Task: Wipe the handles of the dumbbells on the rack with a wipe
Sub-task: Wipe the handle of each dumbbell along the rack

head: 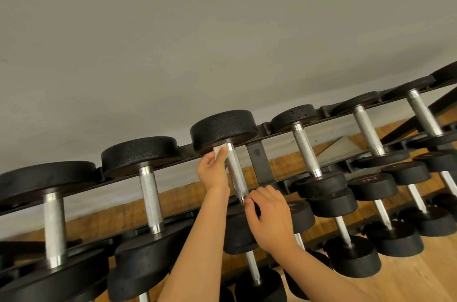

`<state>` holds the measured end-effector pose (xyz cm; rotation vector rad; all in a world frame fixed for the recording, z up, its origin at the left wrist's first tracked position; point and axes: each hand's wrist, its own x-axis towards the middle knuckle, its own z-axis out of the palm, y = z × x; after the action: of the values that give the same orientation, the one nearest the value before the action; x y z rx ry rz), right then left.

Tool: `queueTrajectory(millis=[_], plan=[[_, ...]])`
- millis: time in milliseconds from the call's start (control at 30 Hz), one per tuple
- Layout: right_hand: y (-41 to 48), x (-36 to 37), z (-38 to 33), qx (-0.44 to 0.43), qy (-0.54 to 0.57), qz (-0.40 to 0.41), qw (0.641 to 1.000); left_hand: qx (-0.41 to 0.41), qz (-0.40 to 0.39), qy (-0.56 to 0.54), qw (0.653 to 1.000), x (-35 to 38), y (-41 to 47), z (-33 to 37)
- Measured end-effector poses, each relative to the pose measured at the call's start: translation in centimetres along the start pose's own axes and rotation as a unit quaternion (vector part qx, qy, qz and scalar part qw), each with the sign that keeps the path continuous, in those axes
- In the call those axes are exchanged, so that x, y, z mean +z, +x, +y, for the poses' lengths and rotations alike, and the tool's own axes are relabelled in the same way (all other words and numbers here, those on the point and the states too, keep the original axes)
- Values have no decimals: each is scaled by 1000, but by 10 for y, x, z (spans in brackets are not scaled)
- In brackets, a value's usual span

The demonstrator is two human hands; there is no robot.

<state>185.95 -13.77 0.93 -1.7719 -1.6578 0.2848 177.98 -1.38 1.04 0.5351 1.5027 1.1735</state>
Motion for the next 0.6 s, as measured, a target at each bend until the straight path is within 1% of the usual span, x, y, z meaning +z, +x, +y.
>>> queueTrajectory(millis=[67,133,300,400,500,600], plan=[[0,0,0,0,-1,0,1000,-15,-38,23,999,1,1,1],[0,0,0,1,-3,0,1000,-17,-59,57,996,-1,4,2],[0,1,1,3,-1,-1,1000,44,-52,104,992,-11,9,0],[0,1,1,1,-3,0,1000,34,-64,99,992,-11,7,-3],[0,1,1,1,-5,-3,1000,11,-89,121,989,-10,5,-6],[0,2,2,1,-6,-7,1000,21,-114,130,985,-14,5,-6]])
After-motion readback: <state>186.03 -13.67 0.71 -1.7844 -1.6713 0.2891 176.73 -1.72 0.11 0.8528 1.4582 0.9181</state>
